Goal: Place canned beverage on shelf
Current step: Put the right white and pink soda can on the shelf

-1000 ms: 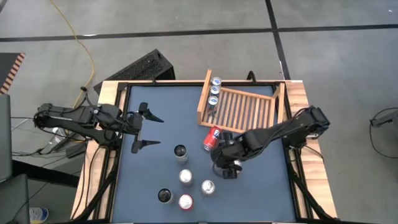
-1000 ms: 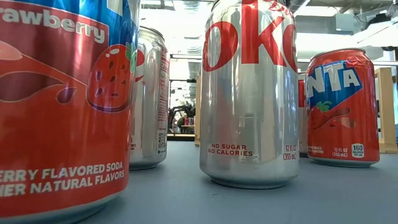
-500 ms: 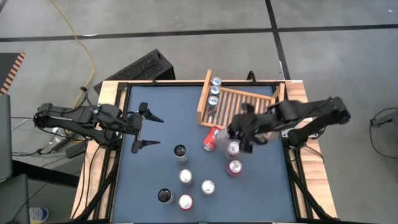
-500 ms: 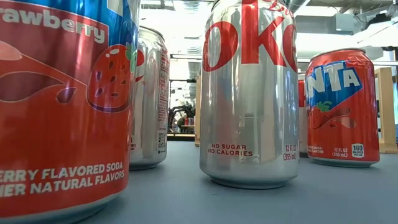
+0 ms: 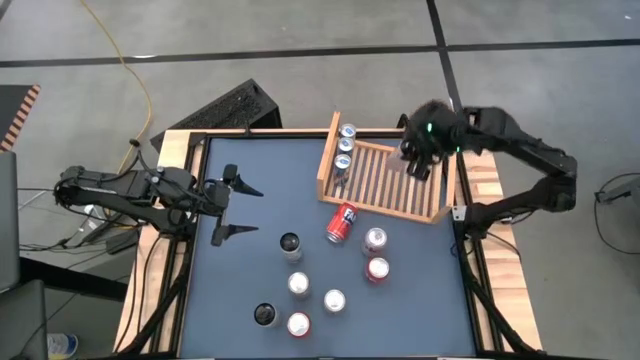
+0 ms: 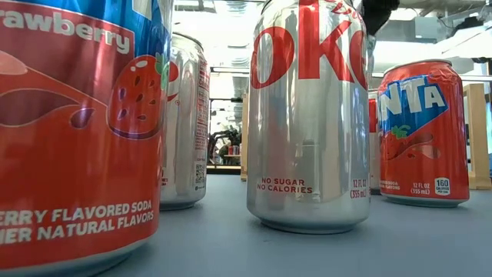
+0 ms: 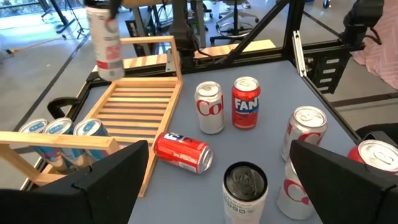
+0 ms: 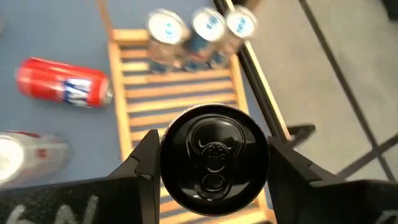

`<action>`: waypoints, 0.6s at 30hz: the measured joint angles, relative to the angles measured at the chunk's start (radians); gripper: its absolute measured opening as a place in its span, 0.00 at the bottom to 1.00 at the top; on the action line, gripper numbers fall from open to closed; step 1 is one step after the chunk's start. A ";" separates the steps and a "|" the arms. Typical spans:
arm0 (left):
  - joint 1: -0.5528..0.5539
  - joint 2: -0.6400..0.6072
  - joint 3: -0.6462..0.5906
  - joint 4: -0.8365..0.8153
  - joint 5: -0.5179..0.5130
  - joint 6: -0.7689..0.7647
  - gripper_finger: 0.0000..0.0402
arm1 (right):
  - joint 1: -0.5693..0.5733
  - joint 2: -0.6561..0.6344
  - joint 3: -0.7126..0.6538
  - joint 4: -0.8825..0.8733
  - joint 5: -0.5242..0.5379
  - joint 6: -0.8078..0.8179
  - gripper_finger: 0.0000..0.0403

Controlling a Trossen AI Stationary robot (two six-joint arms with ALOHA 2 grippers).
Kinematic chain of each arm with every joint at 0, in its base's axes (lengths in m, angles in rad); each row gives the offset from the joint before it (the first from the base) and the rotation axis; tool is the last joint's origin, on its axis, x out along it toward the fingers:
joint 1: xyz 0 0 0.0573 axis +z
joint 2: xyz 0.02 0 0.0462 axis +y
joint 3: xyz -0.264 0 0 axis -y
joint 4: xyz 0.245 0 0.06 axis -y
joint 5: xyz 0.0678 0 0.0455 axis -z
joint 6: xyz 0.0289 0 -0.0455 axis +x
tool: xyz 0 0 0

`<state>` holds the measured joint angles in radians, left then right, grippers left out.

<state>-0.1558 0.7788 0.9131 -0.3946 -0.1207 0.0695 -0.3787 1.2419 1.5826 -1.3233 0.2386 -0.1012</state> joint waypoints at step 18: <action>0.000 0.000 0.000 -0.004 -0.078 0.024 0.95 | -0.549 0.049 -0.171 0.125 -0.313 -0.403 0.44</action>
<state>-0.1555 0.7790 0.9131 -0.3985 -0.1989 0.0933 -0.9276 1.2908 1.4116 -1.1979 -0.0742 -0.5039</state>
